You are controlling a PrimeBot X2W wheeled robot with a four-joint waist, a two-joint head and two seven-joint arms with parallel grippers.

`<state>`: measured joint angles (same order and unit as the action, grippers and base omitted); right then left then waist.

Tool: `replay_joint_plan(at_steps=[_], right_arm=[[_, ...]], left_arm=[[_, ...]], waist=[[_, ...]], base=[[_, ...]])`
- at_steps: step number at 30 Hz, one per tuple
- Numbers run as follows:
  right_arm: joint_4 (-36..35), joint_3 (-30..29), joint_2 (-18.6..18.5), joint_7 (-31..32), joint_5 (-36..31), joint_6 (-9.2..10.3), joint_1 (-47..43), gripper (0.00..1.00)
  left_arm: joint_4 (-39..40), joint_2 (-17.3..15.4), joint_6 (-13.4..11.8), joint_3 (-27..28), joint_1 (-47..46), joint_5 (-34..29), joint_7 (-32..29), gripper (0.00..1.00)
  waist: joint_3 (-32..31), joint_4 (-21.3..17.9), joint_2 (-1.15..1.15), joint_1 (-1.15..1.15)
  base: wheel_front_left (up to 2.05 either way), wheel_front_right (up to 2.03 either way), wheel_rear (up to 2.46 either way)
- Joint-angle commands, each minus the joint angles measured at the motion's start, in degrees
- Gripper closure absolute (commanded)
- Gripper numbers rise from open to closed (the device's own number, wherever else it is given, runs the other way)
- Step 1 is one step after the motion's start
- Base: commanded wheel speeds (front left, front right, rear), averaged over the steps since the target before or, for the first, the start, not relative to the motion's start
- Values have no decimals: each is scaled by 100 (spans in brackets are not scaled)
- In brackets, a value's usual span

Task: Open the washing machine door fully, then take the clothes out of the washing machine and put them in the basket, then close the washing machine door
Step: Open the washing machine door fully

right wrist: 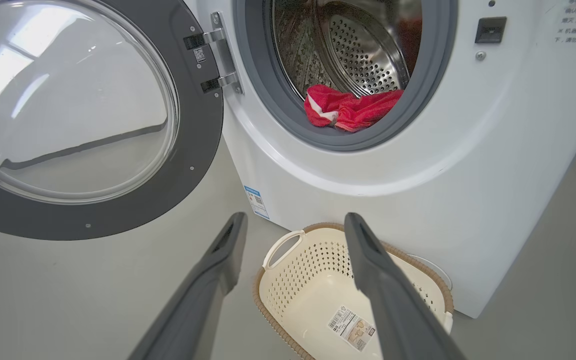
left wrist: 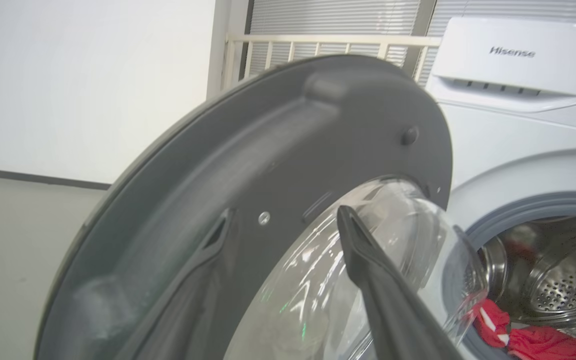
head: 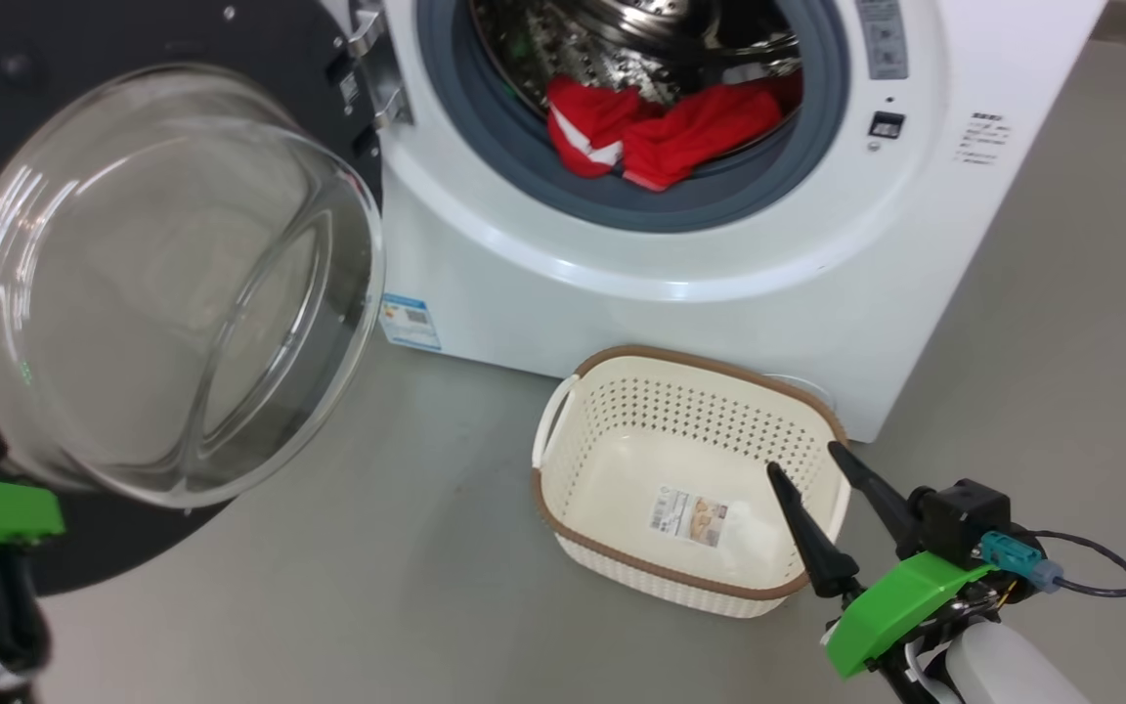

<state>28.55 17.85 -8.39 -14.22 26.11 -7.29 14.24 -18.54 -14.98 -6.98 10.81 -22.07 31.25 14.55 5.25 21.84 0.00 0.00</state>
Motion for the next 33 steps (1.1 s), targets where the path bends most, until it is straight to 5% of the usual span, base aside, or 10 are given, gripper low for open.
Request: replay_joint_plan(at_steps=[1, 12, 23, 33], right_arm=[[-151, 39, 18, -78, -86, -20, 30, 0], [-444, -490, 141, -78, -210, -20, -155, 0], [-831, -834, 274, -78, -396, -20, -345, 0], [-1408, -1088, 269, -78, -558, -20, -694, 0]], left_arm=[[313, -150, 48, 174, 58, -100, 43, 0], [1576, 427, 662, -581, 580, -85, -43, 0], [1297, 462, 952, -1429, 905, -631, -56, 0], [746, 464, 1079, -1338, 1414, -976, 41, 0]], waist=[[-101, -117, 0, 0], [-256, -697, 0, 0], [-351, -1413, 0, 0], [-547, -2022, 0, 0]], base=[[0, 0, 0], [0, 0, 0], [0, 0, 0], [0, 0, 0]])
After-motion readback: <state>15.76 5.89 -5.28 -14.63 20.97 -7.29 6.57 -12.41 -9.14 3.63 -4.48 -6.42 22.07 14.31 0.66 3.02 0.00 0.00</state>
